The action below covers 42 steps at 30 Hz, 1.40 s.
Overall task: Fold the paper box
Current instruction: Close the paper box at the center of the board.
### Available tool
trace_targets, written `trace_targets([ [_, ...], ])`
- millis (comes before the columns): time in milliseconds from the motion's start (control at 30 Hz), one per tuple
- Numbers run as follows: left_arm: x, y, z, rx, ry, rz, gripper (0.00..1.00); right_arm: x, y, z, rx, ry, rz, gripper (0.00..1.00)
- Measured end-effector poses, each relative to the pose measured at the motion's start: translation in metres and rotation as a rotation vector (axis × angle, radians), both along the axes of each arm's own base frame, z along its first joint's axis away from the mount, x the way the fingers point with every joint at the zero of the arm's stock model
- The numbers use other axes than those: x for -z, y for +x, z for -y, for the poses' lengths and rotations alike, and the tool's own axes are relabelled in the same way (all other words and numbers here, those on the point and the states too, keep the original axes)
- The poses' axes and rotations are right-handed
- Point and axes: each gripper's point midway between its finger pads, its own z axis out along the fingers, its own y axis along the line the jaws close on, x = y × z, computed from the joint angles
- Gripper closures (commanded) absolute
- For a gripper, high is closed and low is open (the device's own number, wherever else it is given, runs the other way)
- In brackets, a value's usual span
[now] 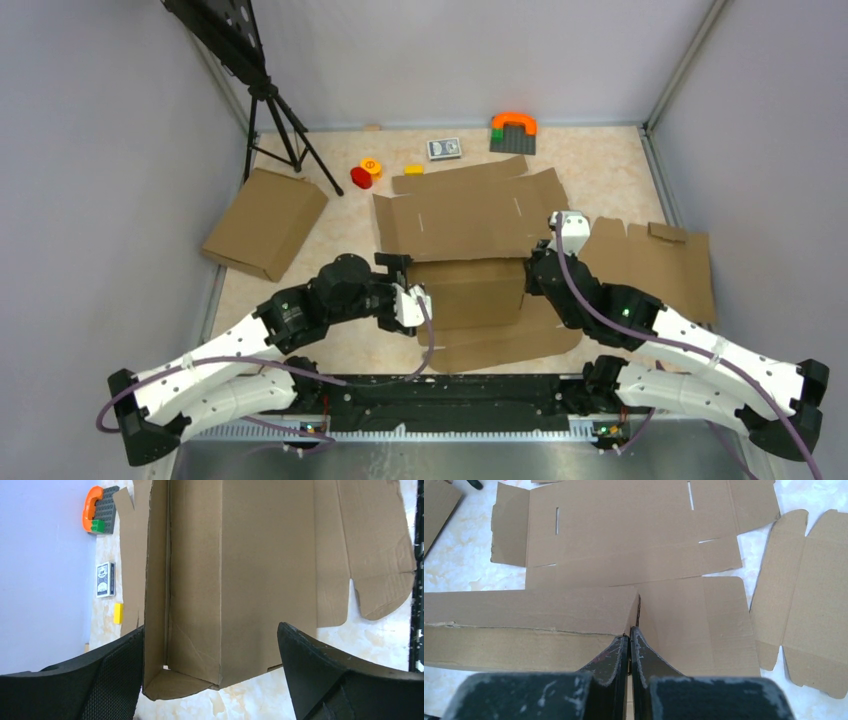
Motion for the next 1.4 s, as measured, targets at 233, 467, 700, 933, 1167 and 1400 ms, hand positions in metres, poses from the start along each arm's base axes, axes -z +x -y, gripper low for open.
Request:
trace_targets([
  [233,-0.003,0.004,0.001,-0.021,0.023,0.069,0.25,0.000,-0.001,-0.001,-0.008,0.005,-0.003,1.00],
  [467,0.000,0.003,0.005,-0.030,0.067,0.121,0.38,0.000,-0.002,0.000,-0.010,0.003,-0.003,0.98],
  [700,0.009,0.001,0.010,-0.034,0.130,0.152,0.52,0.001,-0.005,0.004,-0.012,0.002,-0.008,0.83],
  [933,0.009,0.002,0.009,-0.043,0.135,0.159,0.52,0.001,-0.015,0.007,-0.079,-0.022,-0.018,0.56],
  [1167,0.009,0.002,0.009,-0.043,0.135,0.159,0.52,-0.018,-0.029,0.016,-0.145,0.036,0.030,0.46],
  [1400,0.008,0.001,0.009,-0.039,0.135,0.161,0.52,-0.052,-0.026,0.023,-0.121,0.088,0.096,0.68],
])
